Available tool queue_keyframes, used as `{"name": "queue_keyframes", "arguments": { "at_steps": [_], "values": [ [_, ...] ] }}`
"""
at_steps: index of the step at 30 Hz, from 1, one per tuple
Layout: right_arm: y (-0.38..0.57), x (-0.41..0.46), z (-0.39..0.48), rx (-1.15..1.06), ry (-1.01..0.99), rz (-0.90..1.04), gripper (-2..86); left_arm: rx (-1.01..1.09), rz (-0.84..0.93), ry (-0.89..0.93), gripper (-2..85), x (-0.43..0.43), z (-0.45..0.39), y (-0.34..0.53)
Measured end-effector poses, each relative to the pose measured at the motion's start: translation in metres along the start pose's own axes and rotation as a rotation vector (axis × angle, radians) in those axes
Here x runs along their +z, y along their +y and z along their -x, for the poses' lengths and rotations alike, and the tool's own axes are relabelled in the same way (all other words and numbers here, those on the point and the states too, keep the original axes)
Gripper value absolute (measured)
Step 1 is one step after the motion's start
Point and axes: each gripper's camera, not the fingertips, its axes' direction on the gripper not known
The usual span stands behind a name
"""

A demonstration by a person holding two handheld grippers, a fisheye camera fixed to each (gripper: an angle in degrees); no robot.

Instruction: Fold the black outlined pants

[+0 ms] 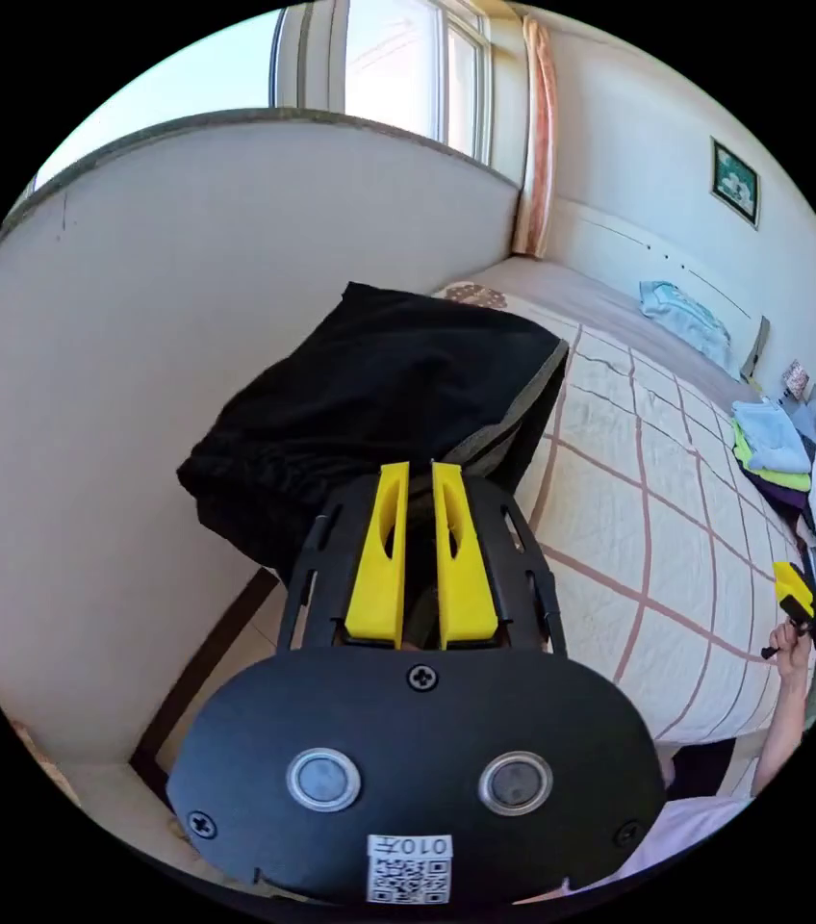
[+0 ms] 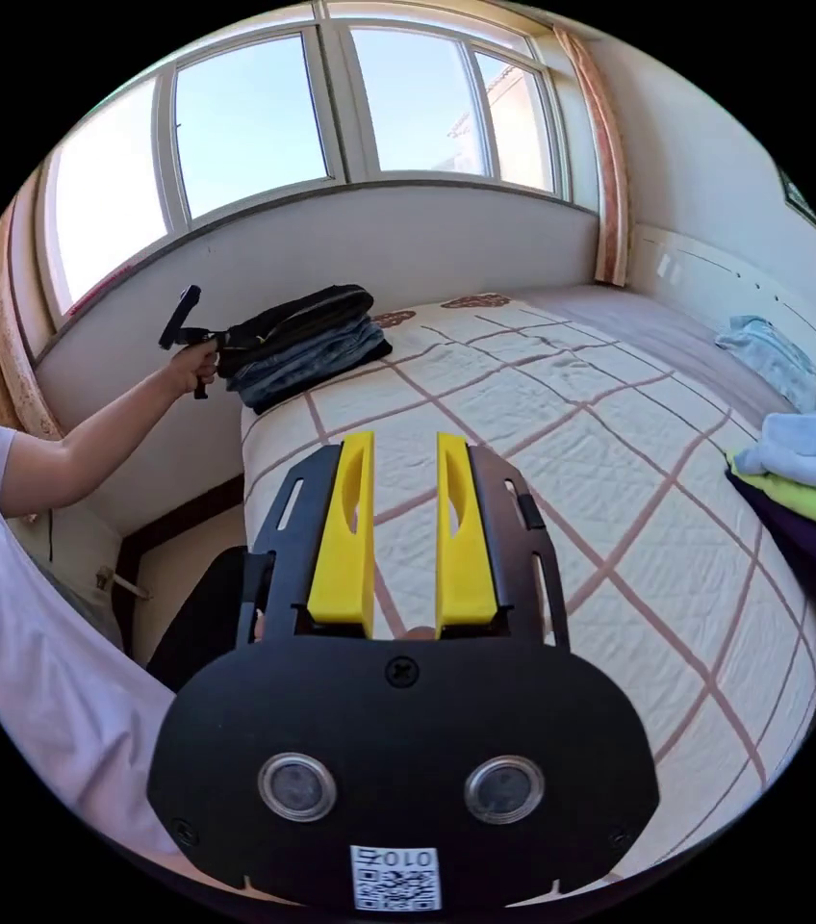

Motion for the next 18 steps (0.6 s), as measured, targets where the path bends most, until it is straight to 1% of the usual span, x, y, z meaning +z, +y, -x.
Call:
{"name": "queue_keyframes", "arguments": {
  "at_steps": [2,3,4,5,6,7,8,9,10,11,12,13,14,15,16,18],
  "values": [
    [0.03,-0.053,-0.027,0.054,0.142,0.005,10.7,-0.016,-0.06,-0.058,1.5,-0.022,-0.022,-0.001],
    [0.037,-0.065,-0.034,0.071,0.182,0.002,10.8,-0.018,-0.132,-0.098,1.2,-0.048,-0.046,-0.002],
    [0.05,-0.086,-0.051,0.105,0.257,0.011,11.2,0.005,-0.227,-0.105,0.9,-0.078,-0.076,-0.001],
    [0.061,-0.104,-0.068,0.153,0.325,0.028,11.8,0.019,-0.274,-0.098,0.8,-0.093,-0.094,0.0],
    [0.066,-0.113,-0.078,0.19,0.351,0.027,12.1,0.058,-0.356,-0.063,0.5,-0.118,-0.131,0.003],
    [0.075,-0.129,-0.096,0.269,0.373,0.009,12.7,0.111,-0.419,0.014,0.4,-0.133,-0.171,0.008],
    [0.083,-0.143,-0.111,0.317,0.374,-0.013,12.8,0.142,-0.438,0.073,0.3,-0.136,-0.192,0.011],
    [0.085,-0.149,-0.117,0.33,0.38,-0.027,12.8,0.212,-0.447,0.231,0.1,-0.131,-0.235,0.018],
    [0.088,-0.16,-0.128,0.349,0.411,-0.063,12.8,0.31,-0.428,0.401,0.0,-0.115,-0.282,0.028],
    [0.087,-0.17,-0.139,0.358,0.447,-0.091,12.8,0.368,-0.409,0.472,-0.1,-0.104,-0.306,0.033],
    [0.085,-0.174,-0.144,0.361,0.462,-0.102,12.8,0.438,-0.355,0.569,-0.1,-0.081,-0.353,0.046],
    [0.079,-0.182,-0.157,0.368,0.483,-0.114,12.8,0.408,-0.311,0.653,-0.2,-0.06,-0.391,0.06],
    [0.071,-0.188,-0.171,0.37,0.502,-0.119,12.8,0.39,-0.305,0.71,-0.2,-0.052,-0.406,0.065],
    [0.067,-0.191,-0.178,0.364,0.515,-0.123,12.8,0.388,-0.313,0.821,-0.2,-0.043,-0.433,0.074],
    [0.056,-0.196,-0.192,0.359,0.54,-0.122,12.8,0.384,-0.326,0.881,-0.2,-0.039,-0.456,0.079],
    [0.039,-0.2,-0.216,0.344,0.558,-0.116,12.8,0.371,-0.307,0.923,-0.2,-0.035,-0.485,0.077]
  ]
}}
